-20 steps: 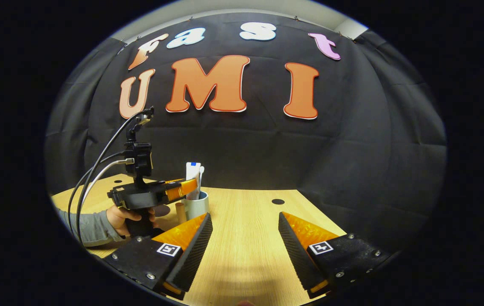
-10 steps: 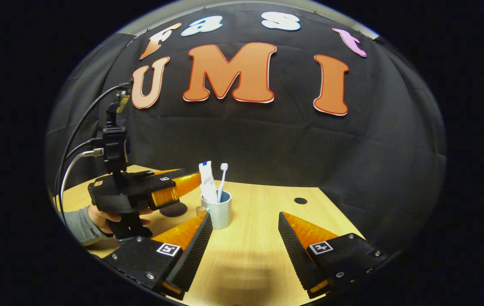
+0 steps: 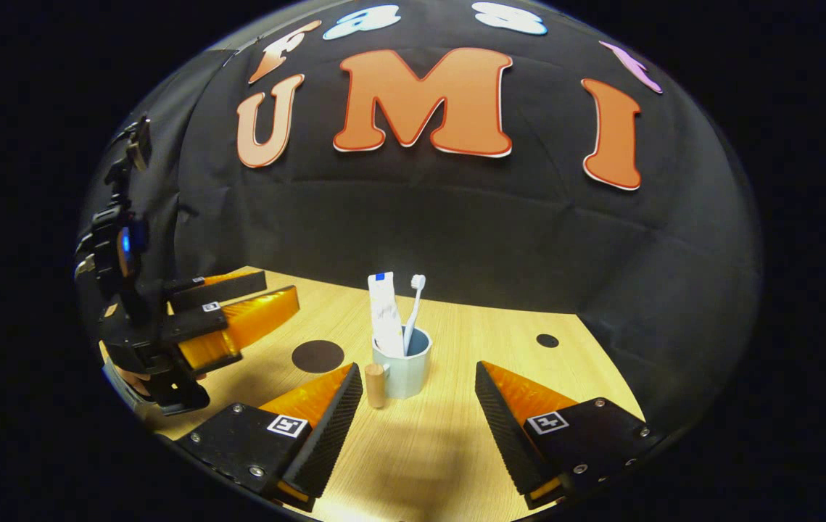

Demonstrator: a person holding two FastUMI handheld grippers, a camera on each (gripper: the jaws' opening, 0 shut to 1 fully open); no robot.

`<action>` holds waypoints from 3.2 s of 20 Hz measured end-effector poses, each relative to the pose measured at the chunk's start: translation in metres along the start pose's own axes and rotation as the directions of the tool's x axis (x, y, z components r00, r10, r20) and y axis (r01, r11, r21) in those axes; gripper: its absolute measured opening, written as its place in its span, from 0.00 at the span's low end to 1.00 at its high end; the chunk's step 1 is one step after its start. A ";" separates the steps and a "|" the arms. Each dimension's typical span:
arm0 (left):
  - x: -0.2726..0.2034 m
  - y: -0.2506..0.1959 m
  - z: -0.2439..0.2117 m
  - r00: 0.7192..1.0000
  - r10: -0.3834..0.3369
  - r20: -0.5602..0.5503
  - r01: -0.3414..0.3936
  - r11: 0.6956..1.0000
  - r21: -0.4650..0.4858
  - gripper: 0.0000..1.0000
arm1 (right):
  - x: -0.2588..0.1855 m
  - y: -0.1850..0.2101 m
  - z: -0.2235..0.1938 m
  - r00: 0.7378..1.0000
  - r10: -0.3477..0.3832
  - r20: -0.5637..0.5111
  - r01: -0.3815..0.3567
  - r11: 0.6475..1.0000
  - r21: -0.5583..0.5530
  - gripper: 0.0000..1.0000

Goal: Put the toothbrush and toothpaste on the desktop into the cup, then pick up the cup and place it on the coaster on the desktop.

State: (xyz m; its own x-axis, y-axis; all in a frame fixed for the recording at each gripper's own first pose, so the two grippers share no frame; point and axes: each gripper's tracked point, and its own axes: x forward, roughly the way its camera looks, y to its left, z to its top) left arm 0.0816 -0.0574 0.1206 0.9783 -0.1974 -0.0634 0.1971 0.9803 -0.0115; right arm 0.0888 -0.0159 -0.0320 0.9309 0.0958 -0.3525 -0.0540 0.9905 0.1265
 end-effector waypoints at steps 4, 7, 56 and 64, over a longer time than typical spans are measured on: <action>-0.025 0.023 0.013 0.998 0.059 0.016 -0.059 0.998 0.013 0.97 | 0.021 0.010 0.001 0.994 0.021 -0.105 -0.021 1.000 -0.006 0.94; -0.045 0.034 0.017 0.996 0.092 0.020 -0.092 0.995 0.034 0.97 | 0.032 0.013 -0.008 0.981 0.025 -0.194 -0.020 1.000 0.023 0.94; -0.116 0.068 -0.009 0.985 0.173 -0.013 -0.173 0.985 0.005 0.97 | 0.142 0.033 -0.088 0.796 0.073 -0.601 -0.003 0.993 0.116 0.23; -0.117 0.081 -0.027 0.979 0.191 -0.067 -0.194 0.981 -0.033 0.97 | 0.145 0.026 -0.086 0.795 0.110 -0.596 -0.086 0.994 0.070 0.23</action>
State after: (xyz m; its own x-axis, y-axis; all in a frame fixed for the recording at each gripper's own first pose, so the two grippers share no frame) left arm -0.0182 0.0455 0.1001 0.9914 -0.0059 -0.1309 0.0017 0.9995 -0.0320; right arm 0.1910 0.0324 -0.1595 0.5193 0.2445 -0.8189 -0.1081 0.9693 0.2209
